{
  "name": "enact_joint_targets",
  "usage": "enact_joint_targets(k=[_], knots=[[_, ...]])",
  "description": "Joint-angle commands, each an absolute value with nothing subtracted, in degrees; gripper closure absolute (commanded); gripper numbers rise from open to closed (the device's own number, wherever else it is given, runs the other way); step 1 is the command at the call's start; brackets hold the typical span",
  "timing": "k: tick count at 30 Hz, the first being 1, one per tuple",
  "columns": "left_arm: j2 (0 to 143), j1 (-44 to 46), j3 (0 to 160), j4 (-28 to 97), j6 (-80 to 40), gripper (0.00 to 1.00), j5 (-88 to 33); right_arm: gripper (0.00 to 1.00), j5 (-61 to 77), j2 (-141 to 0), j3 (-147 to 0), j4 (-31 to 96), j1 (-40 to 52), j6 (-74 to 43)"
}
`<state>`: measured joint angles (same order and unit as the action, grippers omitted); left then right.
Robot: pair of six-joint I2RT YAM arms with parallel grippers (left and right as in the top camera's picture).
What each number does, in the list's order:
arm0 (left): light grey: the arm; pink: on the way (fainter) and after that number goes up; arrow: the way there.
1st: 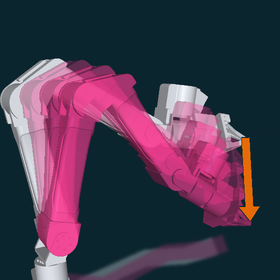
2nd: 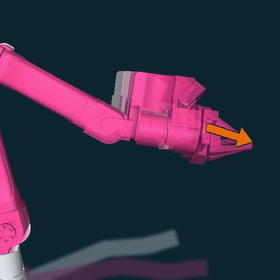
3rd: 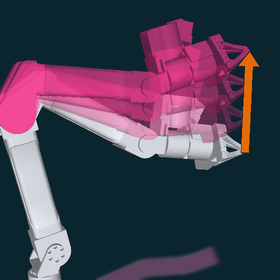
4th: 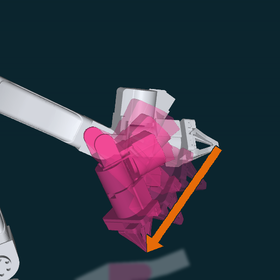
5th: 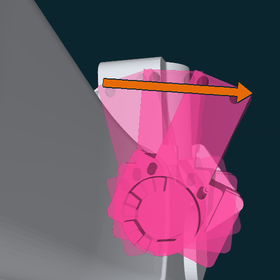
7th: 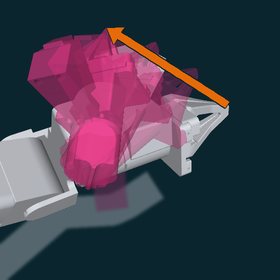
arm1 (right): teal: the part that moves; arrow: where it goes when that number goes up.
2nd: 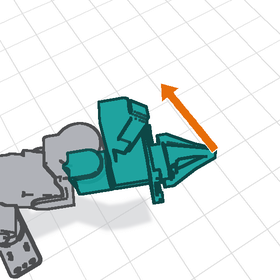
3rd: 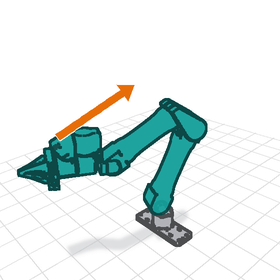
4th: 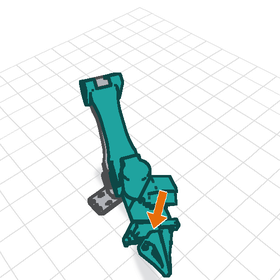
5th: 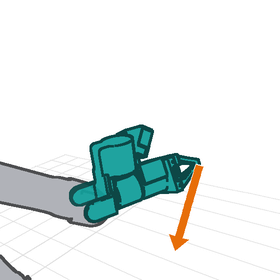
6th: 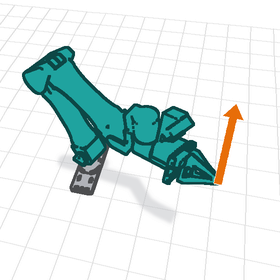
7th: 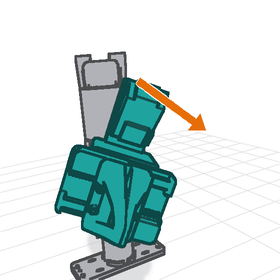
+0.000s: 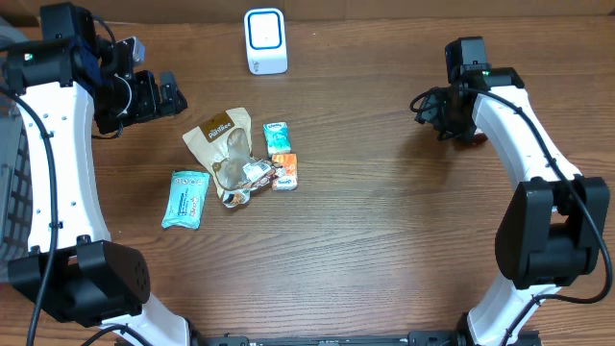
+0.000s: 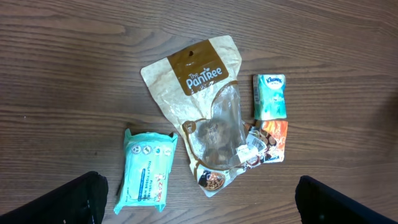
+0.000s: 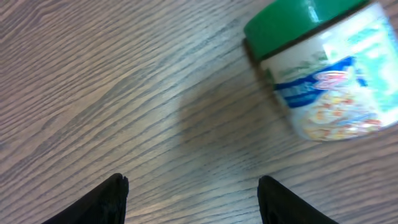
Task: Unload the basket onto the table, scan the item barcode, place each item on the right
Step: 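Move the right gripper left toward the orange Kleenex pack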
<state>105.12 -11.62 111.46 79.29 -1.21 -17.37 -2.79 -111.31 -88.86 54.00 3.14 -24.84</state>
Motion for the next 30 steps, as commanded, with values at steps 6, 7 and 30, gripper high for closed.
enact_joint_targets(k=[6,7,30], knots=[[103.8,-11.2,111.7,79.3,0.1,0.01,-17.4,0.31,16.2,-111.2,-89.8,52.2,5.5,-14.7],[103.8,-11.2,111.7,79.3,0.1,0.00,-17.4,0.31,18.9,-111.2,-89.8,51.8,6.2,-14.7],[103.8,-11.2,111.7,79.3,0.1,0.00,-17.4,0.61,23.6,-119.4,-87.3,47.3,30.3,-32.1]])
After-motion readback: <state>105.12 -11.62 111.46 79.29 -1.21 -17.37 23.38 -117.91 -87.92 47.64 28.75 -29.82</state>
